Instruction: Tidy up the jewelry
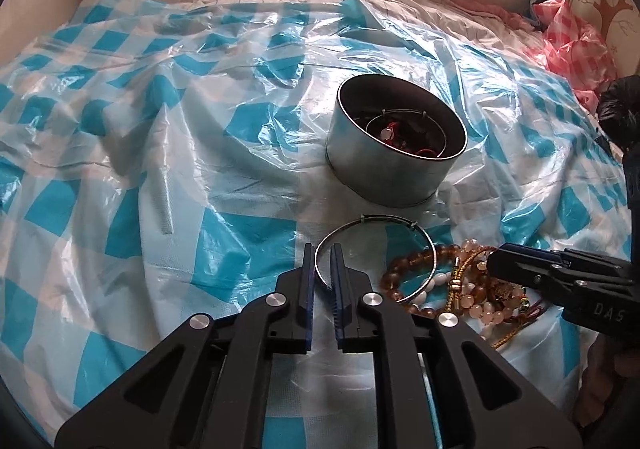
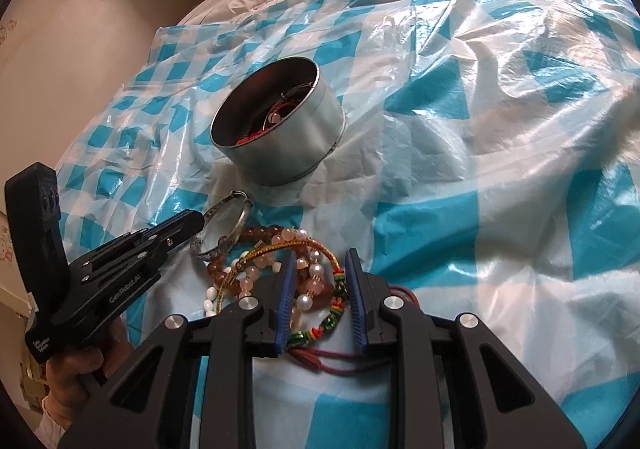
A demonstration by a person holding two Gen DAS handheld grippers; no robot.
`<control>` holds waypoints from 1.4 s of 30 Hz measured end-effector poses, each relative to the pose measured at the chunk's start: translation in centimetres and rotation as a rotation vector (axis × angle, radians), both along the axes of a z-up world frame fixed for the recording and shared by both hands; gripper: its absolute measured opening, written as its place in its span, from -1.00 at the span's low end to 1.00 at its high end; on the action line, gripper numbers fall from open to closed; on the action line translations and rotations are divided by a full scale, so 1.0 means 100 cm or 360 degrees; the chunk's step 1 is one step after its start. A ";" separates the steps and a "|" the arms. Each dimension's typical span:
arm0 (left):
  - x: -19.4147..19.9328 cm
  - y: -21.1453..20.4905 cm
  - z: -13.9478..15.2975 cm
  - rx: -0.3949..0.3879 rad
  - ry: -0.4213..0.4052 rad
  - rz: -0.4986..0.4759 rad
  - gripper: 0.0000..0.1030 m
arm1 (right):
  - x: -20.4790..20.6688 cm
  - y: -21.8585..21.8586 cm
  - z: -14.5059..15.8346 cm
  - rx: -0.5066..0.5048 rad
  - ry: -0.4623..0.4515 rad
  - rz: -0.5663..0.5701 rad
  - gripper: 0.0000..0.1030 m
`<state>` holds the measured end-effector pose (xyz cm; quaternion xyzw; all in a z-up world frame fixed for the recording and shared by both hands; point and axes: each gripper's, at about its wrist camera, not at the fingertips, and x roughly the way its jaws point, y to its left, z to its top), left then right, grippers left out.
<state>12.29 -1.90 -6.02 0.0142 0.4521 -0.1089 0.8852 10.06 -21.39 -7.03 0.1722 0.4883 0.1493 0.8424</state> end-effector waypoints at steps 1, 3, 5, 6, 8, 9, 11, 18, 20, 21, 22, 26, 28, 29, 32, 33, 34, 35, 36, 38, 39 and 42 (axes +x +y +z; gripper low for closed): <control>0.001 -0.001 -0.001 0.0003 0.0005 -0.0005 -0.75 | 0.001 0.001 -0.001 -0.0005 0.0003 0.0006 -0.48; 0.004 -0.002 -0.004 0.0009 0.0021 -0.0012 -0.63 | 0.001 0.001 -0.002 -0.0002 0.0009 0.0006 -0.48; 0.005 -0.003 -0.008 0.0026 0.0036 -0.0026 -0.61 | 0.002 -0.003 -0.004 0.0042 0.0023 -0.0002 -0.48; 0.006 -0.004 -0.008 0.0039 0.0035 -0.0039 -0.63 | 0.003 -0.004 -0.005 0.0067 0.0029 -0.0003 -0.49; 0.004 -0.004 -0.006 0.0048 0.0021 -0.0052 -0.93 | 0.003 -0.007 -0.004 0.0095 0.0024 -0.0009 -0.65; 0.002 -0.003 -0.004 0.0040 0.0005 -0.0054 -0.95 | 0.002 -0.007 -0.002 0.0099 0.0017 -0.0008 -0.73; -0.001 0.000 0.002 0.0027 -0.0034 -0.0030 -0.95 | -0.002 -0.007 0.004 0.0083 -0.0023 -0.0013 -0.77; 0.000 0.005 0.005 -0.0017 -0.0053 -0.0010 -0.95 | -0.006 -0.015 0.011 0.0094 -0.0077 -0.0070 -0.88; -0.001 0.005 0.007 -0.0013 -0.0069 -0.0009 -0.95 | -0.007 -0.016 0.013 0.0097 -0.0099 -0.0079 -0.88; -0.002 0.005 0.008 -0.0013 -0.0076 -0.0006 -0.95 | -0.007 -0.017 0.014 0.0102 -0.0106 -0.0082 -0.88; -0.003 0.006 0.009 -0.0020 -0.0085 -0.0001 -0.95 | -0.008 -0.018 0.015 0.0111 -0.0115 -0.0084 -0.88; -0.006 0.010 0.017 -0.0083 -0.0129 0.0006 -0.94 | -0.011 -0.021 0.023 0.0167 -0.0187 -0.0099 -0.88; -0.008 0.010 0.021 -0.0091 -0.0159 0.0006 -0.94 | -0.013 -0.024 0.028 0.0185 -0.0228 -0.0116 -0.88; -0.009 0.010 0.023 -0.0094 -0.0174 0.0009 -0.94 | -0.013 -0.025 0.030 0.0199 -0.0242 -0.0123 -0.88; -0.011 0.011 0.029 -0.0107 -0.0205 0.0018 -0.94 | -0.015 -0.029 0.036 0.0229 -0.0290 -0.0149 -0.88; -0.011 0.010 0.030 -0.0109 -0.0210 0.0017 -0.94 | -0.016 -0.030 0.037 0.0238 -0.0306 -0.0154 -0.88; -0.012 0.010 0.031 -0.0111 -0.0212 0.0015 -0.94 | -0.017 -0.031 0.040 0.0246 -0.0328 -0.0161 -0.88; -0.012 0.009 0.031 -0.0113 -0.0214 0.0014 -0.94 | -0.018 -0.032 0.041 0.0248 -0.0341 -0.0165 -0.88; -0.012 0.008 0.033 -0.0115 -0.0218 0.0013 -0.94 | -0.018 -0.032 0.043 0.0253 -0.0355 -0.0168 -0.88; -0.013 0.007 0.035 -0.0119 -0.0229 0.0009 -0.93 | -0.020 -0.033 0.047 0.0266 -0.0392 -0.0172 -0.88; -0.013 0.007 0.037 -0.0125 -0.0236 0.0007 -0.93 | -0.021 -0.033 0.050 0.0269 -0.0414 -0.0177 -0.88; -0.014 0.006 0.041 -0.0134 -0.0253 0.0006 -0.93 | -0.024 -0.033 0.055 0.0281 -0.0460 -0.0180 -0.88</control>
